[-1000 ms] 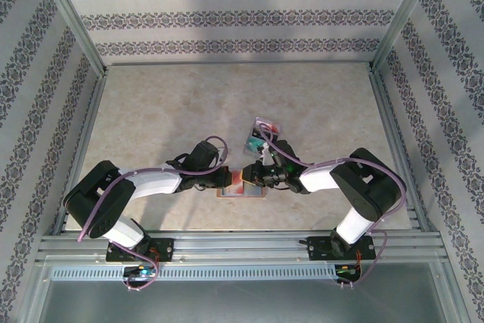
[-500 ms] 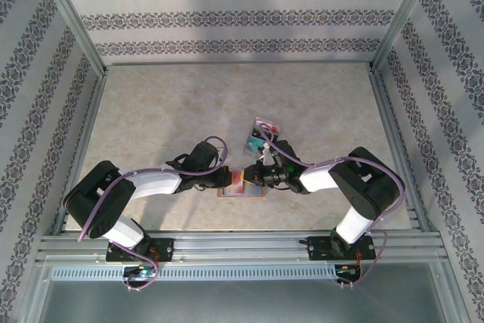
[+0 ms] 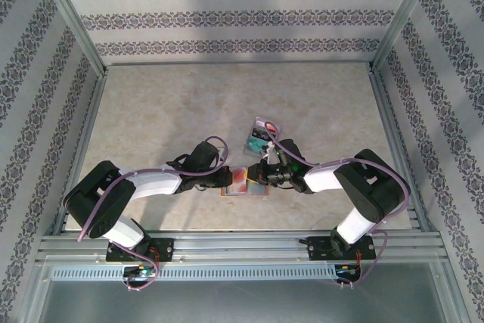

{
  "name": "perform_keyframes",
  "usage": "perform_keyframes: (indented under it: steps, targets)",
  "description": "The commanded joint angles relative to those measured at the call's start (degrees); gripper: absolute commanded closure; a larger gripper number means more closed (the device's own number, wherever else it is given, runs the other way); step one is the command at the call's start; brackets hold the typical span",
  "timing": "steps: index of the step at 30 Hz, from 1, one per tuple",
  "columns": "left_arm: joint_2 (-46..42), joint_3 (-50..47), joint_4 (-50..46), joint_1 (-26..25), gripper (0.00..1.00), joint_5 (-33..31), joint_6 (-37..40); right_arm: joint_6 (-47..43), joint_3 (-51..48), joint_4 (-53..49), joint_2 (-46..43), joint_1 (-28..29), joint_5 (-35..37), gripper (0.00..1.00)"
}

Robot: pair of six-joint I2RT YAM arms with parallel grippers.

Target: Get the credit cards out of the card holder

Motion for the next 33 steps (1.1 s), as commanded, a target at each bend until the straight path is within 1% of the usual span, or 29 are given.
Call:
perform_keyframes:
  steps: [1, 8, 11, 15, 18, 23, 27, 33]
  targets:
    - [-1.02, -0.86, -4.12, -0.61, 0.95, -2.14, 1.12, -2.17, -0.46, -0.64, -1.23, -0.62, -0.10, 0.95]
    - [-0.03, -0.64, -3.67, -0.60, 0.95, -1.70, 1.08, -2.81, -0.65, -1.90, -1.83, -0.80, 0.51, 0.94]
    - [-0.01, -0.64, -3.99, -0.65, 0.97, -2.04, 0.97, -3.04, -0.82, -2.39, -2.19, -1.10, 0.52, 0.92]
    - [-0.33, -0.82, -4.33, -0.64, 0.99, -2.70, 0.94, -3.30, -1.18, -2.72, -2.63, -1.67, 0.52, 0.95]
    - [-0.27, -0.82, -4.50, -0.59, 1.00, -2.88, 0.86, -3.55, -1.16, -3.08, -2.72, -1.96, 0.42, 0.96]
    - [-0.03, -0.94, -4.64, -0.59, 1.00, -2.96, 0.86, -4.46, -1.31, -4.72, -3.40, -2.92, 0.46, 0.93]
    - [-0.42, -0.99, -4.94, -0.59, 1.00, -3.40, 0.86, -6.05, -1.12, -8.02, -4.63, -3.44, 0.85, 0.93]
    - [-0.06, -0.49, -5.18, -0.59, 1.00, -3.59, 1.25, -10.07, 1.06, -15.83, -6.12, -3.61, 2.07, 0.92]
